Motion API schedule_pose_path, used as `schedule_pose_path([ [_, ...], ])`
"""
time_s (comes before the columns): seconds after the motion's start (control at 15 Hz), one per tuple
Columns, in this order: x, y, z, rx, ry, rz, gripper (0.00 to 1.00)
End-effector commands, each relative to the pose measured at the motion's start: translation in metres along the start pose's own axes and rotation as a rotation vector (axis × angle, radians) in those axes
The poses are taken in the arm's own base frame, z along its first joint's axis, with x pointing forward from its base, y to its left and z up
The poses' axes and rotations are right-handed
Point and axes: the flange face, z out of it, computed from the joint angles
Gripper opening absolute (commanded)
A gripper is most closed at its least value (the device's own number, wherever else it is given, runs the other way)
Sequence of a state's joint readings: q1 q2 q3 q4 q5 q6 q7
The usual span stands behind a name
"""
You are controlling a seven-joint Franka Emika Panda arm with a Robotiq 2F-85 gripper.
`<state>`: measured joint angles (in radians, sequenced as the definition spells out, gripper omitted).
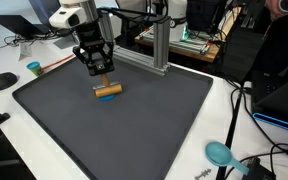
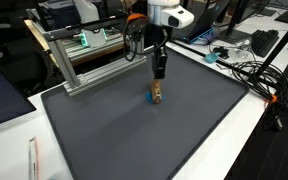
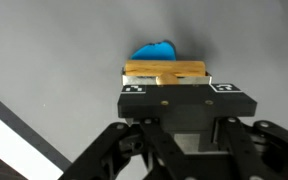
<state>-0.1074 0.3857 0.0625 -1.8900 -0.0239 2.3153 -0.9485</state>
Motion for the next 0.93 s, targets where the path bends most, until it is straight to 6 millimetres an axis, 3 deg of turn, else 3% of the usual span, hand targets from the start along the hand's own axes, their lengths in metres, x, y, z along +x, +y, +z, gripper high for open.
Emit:
schedule_pose_path([
  [0.0,-0.003,0.009,0.027,0.027,-0.033,-0.020,0.23],
  [0.87,-0.001,0.001,0.038,-0.013,-0.120,-0.082,0.23],
])
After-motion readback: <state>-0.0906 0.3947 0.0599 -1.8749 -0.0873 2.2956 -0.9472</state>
